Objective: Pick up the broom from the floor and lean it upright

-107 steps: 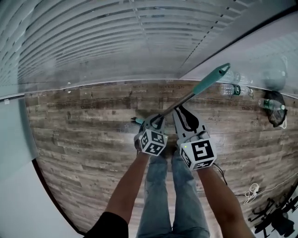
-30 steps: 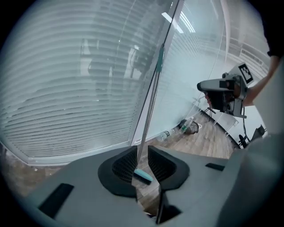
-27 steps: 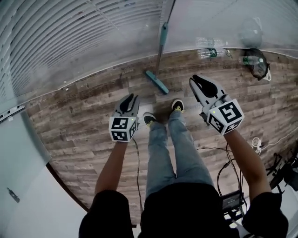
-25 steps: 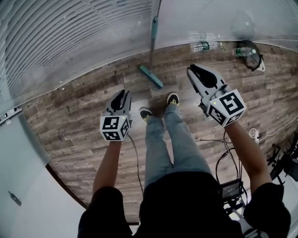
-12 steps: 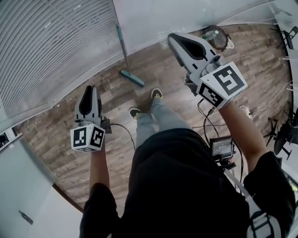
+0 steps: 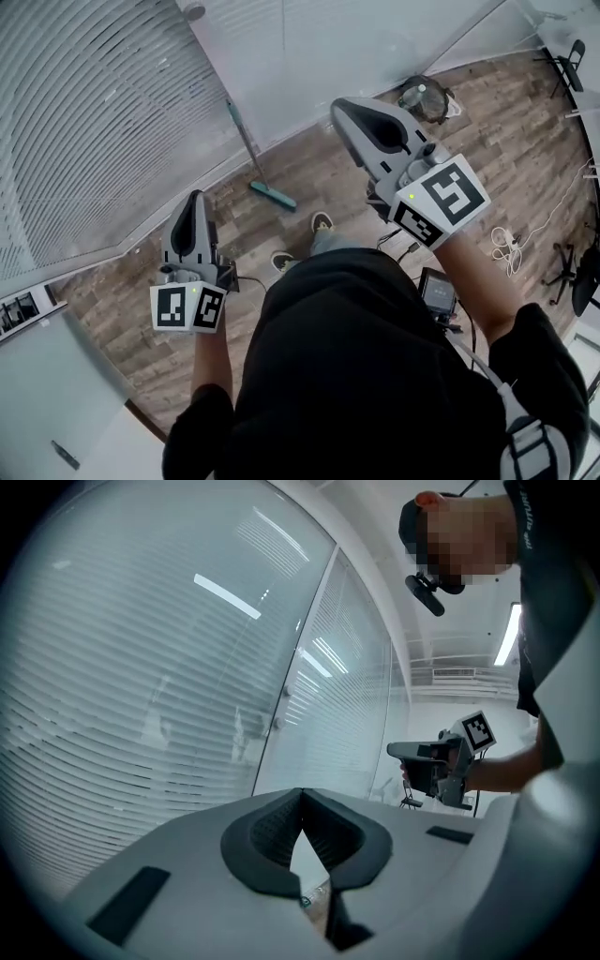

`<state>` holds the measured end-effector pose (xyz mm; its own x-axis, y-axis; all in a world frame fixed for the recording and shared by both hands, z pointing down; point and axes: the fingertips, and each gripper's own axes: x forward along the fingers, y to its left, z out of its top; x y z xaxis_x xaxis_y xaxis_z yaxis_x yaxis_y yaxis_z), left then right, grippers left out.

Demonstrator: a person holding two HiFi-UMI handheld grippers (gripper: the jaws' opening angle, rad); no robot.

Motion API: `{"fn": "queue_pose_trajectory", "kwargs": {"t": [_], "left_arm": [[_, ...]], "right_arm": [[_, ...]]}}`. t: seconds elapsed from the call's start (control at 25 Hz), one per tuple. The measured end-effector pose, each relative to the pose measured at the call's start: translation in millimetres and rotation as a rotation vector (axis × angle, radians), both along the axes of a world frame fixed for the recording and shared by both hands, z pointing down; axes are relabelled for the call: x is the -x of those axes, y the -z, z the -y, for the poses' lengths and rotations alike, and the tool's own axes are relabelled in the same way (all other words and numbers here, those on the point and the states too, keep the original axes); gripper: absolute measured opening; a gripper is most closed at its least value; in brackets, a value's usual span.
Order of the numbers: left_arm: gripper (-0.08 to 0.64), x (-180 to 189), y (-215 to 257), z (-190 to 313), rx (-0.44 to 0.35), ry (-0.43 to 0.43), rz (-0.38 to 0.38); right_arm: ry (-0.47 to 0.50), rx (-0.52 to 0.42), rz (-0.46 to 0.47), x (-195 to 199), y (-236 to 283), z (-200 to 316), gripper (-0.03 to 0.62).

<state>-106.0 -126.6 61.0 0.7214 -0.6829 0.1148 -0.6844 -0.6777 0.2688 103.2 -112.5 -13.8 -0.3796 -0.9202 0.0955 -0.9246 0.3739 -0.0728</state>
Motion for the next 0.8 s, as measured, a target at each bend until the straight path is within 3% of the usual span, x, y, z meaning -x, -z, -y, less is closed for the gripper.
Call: {"fn": "queue_pose_trajectory", "kwargs": {"t": [0.36,0.8], "left_arm": [[0.023,-32.0,17.1,-4.5,-0.006,-0.033,-0.011],[0.023,-48.1,32.8,1.6,-0.011,-0.011,-0.029]], "right_arm": [[-0.061,-0.029,0.027,-40.9,9.1,-14.0,0.018],[-0.054,-0.058,0.059,-54.7,16.4,-1.9,0.02]]}}
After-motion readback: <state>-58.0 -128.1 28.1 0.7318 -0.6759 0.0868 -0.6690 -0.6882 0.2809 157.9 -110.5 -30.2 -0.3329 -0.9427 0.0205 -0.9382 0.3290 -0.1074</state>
